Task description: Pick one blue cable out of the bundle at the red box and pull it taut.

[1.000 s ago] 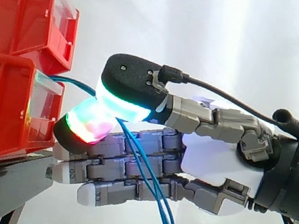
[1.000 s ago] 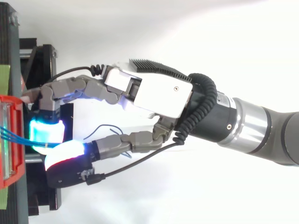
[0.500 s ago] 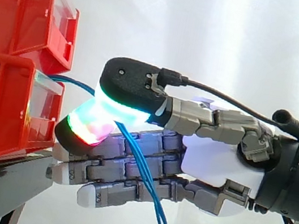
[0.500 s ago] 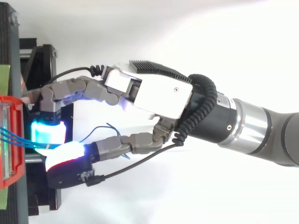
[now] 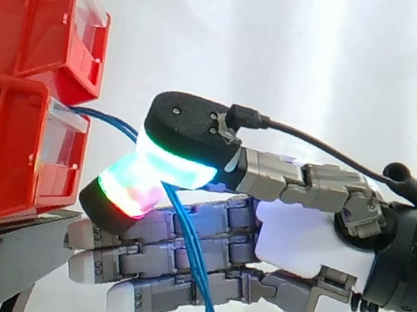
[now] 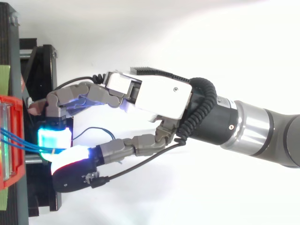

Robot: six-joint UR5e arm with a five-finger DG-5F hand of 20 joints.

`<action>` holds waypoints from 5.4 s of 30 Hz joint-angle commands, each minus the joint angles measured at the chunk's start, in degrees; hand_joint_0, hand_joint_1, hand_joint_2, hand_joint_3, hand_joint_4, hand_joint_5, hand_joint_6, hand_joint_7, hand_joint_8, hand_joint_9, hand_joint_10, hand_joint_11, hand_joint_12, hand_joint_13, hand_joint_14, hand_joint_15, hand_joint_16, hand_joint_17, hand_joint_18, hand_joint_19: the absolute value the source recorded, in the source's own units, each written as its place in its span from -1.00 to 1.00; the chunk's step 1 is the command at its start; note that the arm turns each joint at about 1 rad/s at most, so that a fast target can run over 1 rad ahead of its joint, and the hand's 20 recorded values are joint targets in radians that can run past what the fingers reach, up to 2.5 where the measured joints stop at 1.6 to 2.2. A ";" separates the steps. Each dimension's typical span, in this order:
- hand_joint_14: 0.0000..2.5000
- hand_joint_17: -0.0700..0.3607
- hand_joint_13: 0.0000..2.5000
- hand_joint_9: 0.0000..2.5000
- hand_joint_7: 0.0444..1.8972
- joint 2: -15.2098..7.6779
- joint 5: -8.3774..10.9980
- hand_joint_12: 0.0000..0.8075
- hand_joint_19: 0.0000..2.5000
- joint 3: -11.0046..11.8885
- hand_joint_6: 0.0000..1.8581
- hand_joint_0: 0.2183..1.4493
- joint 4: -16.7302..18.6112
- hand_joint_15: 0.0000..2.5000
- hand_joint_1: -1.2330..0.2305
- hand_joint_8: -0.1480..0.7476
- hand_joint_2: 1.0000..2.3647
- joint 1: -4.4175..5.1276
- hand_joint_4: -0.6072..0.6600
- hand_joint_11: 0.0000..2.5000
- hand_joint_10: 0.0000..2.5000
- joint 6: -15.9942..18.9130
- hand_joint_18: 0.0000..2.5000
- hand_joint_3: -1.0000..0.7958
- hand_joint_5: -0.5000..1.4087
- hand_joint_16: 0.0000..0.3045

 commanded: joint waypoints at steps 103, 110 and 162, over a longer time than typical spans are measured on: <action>-1.00 -0.07 -0.56 -0.41 0.27 5.73 -1.50 0.07 -0.76 1.29 -0.05 -0.24 -16.46 -0.85 -0.52 0.16 -0.98 -0.27 0.20 -0.18 -0.99 4.01 -0.48 -0.28 -0.68 -0.62; -1.00 -0.07 -0.56 -0.42 0.27 5.82 -1.41 0.06 -0.76 1.29 -0.05 -0.23 -16.46 -0.86 -0.55 0.16 -0.99 -0.27 0.21 -0.17 -0.99 4.01 -0.47 -0.32 -0.69 -0.62; -1.00 -0.06 -0.57 -0.44 0.29 5.73 -1.67 0.08 -0.72 1.29 -0.09 -0.36 -16.72 -0.83 -0.33 0.19 -0.98 -0.45 0.36 -0.23 -0.99 3.92 -0.48 -0.23 -0.68 -0.61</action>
